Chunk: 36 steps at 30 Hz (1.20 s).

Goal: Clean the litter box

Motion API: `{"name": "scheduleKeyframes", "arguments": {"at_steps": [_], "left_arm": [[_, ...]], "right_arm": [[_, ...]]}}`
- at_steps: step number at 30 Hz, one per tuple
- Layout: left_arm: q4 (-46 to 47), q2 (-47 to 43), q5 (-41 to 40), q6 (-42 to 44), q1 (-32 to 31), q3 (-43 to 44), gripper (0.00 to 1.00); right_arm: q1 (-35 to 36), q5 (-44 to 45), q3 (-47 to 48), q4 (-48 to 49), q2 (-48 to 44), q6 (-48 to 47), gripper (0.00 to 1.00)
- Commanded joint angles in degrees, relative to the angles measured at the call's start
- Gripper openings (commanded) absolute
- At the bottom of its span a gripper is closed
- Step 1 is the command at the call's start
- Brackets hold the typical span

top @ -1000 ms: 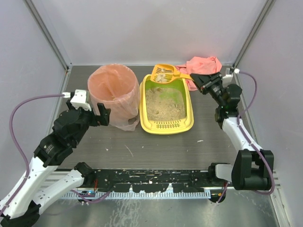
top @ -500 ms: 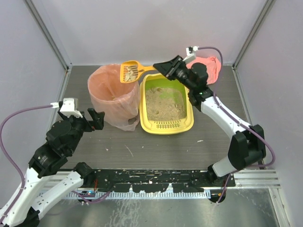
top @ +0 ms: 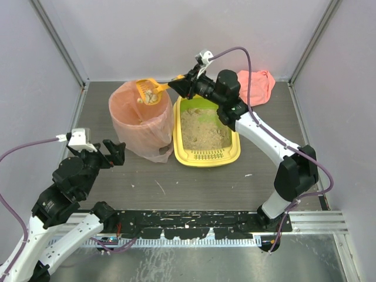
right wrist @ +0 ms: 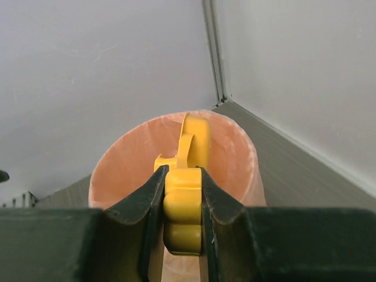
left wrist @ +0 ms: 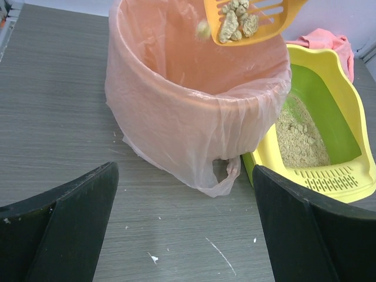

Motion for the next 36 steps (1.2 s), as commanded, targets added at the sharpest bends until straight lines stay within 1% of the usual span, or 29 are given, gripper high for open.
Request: {"name": "scheduleKeyframes", "arguments": {"at_steps": [1, 5, 7, 9, 13, 17, 19, 21, 23, 25, 30, 34, 36], "left_arm": [[0.8, -0.1, -0.9, -0.4, 0.3, 0.2, 0.98], [0.4, -0.3, -0.9, -0.3, 0.3, 0.1, 0.98], [0.7, -0.5, -0.7, -0.1, 0.3, 0.0, 0.98], [0.9, -0.6, -0.4, 0.2, 0.3, -0.1, 0.98], [1.3, -0.8, 0.1, 0.5, 0.3, -0.2, 0.98], [1.3, -0.4, 0.2, 0.4, 0.3, 0.0, 0.98], [1.3, 0.0, 0.3, 0.5, 0.3, 0.3, 0.98], [1.4, 0.4, 0.3, 0.7, 0.3, 0.7, 0.98], [1.6, 1.1, 0.5, 1.1, 0.3, 1.4, 0.98], [1.8, 2.0, 0.5, 1.4, 0.3, 1.9, 0.98], [2.8, 5.0, 1.3, 1.8, 0.3, 2.9, 0.98], [2.8, 7.5, 1.8, 2.4, 0.3, 3.5, 0.98], [2.8, 8.3, 2.1, 2.8, 0.3, 3.8, 0.98]], "right_arm": [[1.6, -6.1, 5.8, -1.5, -1.6, -16.9, 0.01], [3.5, -7.0, 8.9, -7.4, -2.1, -25.2, 0.01], [5.0, -6.1, 9.6, -10.0, -2.7, -30.3, 0.01], [6.0, -4.9, 10.3, -11.7, -3.1, -33.2, 0.01], [6.5, -4.4, 11.3, -12.6, -3.7, -33.2, 0.01], [6.5, -3.2, 10.4, -10.0, -5.7, -27.8, 0.01], [6.5, 0.0, 9.4, -6.7, -7.5, -21.0, 0.01], [6.4, 3.1, 8.9, -5.0, -9.7, -16.9, 0.01], [6.4, 7.5, 8.7, -6.2, -12.6, -13.7, 0.01], [6.5, 12.5, 8.3, -9.0, -15.4, -12.5, 0.01], [6.4, 28.5, 5.1, -20.2, -23.5, -11.8, 0.01], [6.4, 36.4, 5.5, -33.6, -26.3, -11.9, 0.01], [6.4, 42.3, 6.6, -41.3, -26.3, -11.7, 0.01]]}}
